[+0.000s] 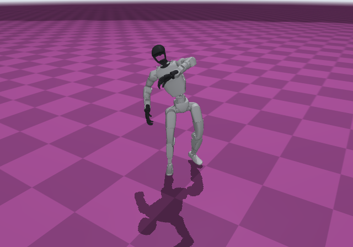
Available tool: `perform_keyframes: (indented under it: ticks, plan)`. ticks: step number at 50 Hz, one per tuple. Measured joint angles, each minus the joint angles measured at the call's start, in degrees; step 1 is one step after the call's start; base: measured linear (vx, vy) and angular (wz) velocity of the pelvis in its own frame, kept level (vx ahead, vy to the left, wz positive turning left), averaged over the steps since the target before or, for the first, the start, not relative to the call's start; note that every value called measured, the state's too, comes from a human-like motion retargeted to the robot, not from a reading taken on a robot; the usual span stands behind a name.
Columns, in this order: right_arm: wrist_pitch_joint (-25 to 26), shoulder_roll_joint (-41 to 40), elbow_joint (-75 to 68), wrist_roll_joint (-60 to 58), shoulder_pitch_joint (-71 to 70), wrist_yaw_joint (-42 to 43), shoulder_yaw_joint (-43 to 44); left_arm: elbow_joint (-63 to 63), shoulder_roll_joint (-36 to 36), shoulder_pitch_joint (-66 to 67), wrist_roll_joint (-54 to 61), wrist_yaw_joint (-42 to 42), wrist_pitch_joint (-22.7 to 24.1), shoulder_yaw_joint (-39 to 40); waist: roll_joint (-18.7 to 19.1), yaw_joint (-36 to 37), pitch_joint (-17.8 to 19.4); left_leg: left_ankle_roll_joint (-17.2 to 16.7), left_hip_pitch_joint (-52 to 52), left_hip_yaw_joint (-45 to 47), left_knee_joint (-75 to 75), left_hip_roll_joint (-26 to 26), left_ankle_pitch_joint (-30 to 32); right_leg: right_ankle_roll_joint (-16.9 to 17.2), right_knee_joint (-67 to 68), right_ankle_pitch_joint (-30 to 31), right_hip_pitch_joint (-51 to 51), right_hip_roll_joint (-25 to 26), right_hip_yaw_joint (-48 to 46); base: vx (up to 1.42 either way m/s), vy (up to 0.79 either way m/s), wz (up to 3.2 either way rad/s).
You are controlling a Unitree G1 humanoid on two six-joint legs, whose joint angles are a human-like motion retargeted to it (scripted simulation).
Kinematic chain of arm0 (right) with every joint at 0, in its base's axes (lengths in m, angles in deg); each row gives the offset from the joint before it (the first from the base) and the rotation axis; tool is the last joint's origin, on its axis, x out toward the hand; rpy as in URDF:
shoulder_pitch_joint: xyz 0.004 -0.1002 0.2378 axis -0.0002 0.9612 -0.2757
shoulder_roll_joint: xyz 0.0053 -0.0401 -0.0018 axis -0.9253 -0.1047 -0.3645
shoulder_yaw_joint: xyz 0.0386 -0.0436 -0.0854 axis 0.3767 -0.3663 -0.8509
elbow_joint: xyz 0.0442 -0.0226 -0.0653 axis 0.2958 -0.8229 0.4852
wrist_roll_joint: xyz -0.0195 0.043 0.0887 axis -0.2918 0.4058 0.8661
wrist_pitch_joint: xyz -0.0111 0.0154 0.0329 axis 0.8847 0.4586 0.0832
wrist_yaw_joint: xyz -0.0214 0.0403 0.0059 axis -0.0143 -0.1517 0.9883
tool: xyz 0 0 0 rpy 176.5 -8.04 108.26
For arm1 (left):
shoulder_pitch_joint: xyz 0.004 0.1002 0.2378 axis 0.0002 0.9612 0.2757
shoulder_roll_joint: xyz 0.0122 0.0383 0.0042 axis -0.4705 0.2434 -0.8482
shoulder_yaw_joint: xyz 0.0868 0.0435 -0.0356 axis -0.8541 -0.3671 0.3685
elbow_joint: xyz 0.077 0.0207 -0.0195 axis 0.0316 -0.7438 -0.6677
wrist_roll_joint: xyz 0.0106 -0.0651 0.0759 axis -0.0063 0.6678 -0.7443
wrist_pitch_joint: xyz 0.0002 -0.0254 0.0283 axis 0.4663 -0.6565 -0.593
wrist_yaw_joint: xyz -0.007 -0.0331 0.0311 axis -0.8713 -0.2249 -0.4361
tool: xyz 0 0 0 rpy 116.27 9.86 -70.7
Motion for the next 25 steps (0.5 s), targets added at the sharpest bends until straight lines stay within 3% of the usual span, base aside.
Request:
perform_keyframes:
  ticks: [7,15,25]
  plan:
    - [0.6,4.0,-0.9,-3.1,5.1,-4.5,5.6,-14.9,-9.3,-12.6,-1.1,4.2,-3.0,0.0,2.3,8.3,-7.0,-0.7,0.2,-3.9,-1.4,-0.4,-0.4,-1.0,-1.9,-1.1,2.9,0.2,-4.3,0.19,0.03,0.46]
    - [1.3,5.6,1.0,-8.1,4.6,-6.5,7.7,-31.2,-7.0,-27.3,4.2,10.7,-6.2,0.0,-1.6,18.9,-12.2,-3.3,-0.4,-7.5,-4.2,-1.2,-0.3,0.5,-2.5,-0.9,3.9,0.0,-9.5,0.11,0.02,0.55]
    - [-0.6,5.1,6.7,-6.1,-8.2,-1.1,5.5,-45.5,-3.0,-38.5,7.6,16.3,-8.2,0.0,-6.1,29.2,-14.4,-3.2,-0.8,-11.1,-8.3,-1.5,0.2,0.9,-2.0,0.6,4.0,0.4,-14.0,0.06,0.02,0.45]
